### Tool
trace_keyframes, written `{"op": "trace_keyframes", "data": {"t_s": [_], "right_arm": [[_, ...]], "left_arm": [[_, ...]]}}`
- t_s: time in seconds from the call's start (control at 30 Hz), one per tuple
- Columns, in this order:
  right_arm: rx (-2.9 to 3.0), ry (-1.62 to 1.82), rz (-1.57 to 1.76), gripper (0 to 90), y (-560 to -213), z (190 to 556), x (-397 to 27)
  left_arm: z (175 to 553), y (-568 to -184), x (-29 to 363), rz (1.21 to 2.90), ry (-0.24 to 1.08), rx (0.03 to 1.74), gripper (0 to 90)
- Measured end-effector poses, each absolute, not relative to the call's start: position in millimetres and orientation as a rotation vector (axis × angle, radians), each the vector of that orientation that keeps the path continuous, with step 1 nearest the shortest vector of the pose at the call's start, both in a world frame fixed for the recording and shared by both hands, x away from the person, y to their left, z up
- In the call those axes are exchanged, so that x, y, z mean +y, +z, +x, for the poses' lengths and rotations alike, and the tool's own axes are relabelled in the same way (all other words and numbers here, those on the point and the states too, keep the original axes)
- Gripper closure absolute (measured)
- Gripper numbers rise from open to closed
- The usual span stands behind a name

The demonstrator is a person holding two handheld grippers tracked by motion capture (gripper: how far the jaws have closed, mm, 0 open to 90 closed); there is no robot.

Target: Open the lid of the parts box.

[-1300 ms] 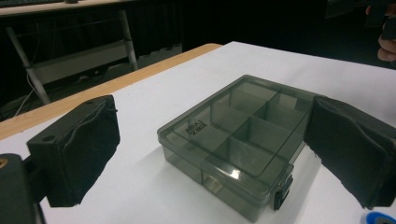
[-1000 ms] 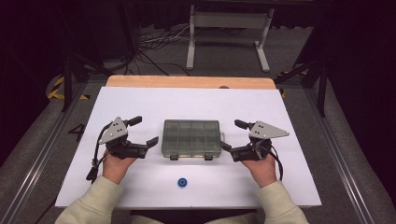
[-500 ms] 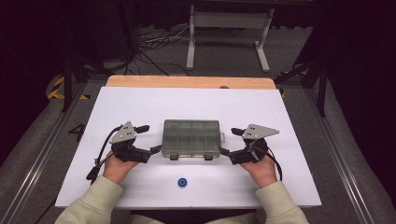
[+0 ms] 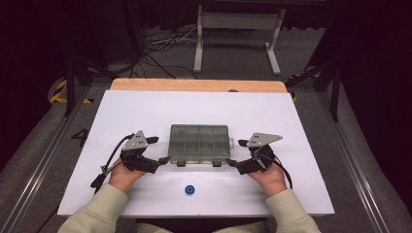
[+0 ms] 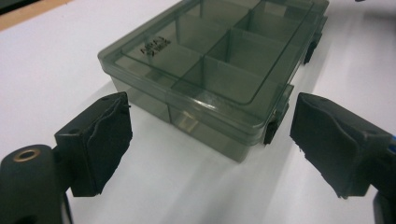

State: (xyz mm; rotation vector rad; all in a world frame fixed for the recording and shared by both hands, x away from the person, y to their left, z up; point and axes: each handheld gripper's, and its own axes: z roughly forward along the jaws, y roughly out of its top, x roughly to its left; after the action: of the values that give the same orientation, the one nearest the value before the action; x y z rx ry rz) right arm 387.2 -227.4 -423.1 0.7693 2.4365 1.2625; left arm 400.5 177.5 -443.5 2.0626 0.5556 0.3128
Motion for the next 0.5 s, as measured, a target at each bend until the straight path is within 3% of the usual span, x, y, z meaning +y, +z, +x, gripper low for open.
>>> {"op": "trace_keyframes", "data": {"t_s": [0.5], "right_arm": [[2.511,1.195,0.788,21.5,-437,388,-226]], "left_arm": [[401,-454,173,2.166,0.271,0.556,17.8]]}}
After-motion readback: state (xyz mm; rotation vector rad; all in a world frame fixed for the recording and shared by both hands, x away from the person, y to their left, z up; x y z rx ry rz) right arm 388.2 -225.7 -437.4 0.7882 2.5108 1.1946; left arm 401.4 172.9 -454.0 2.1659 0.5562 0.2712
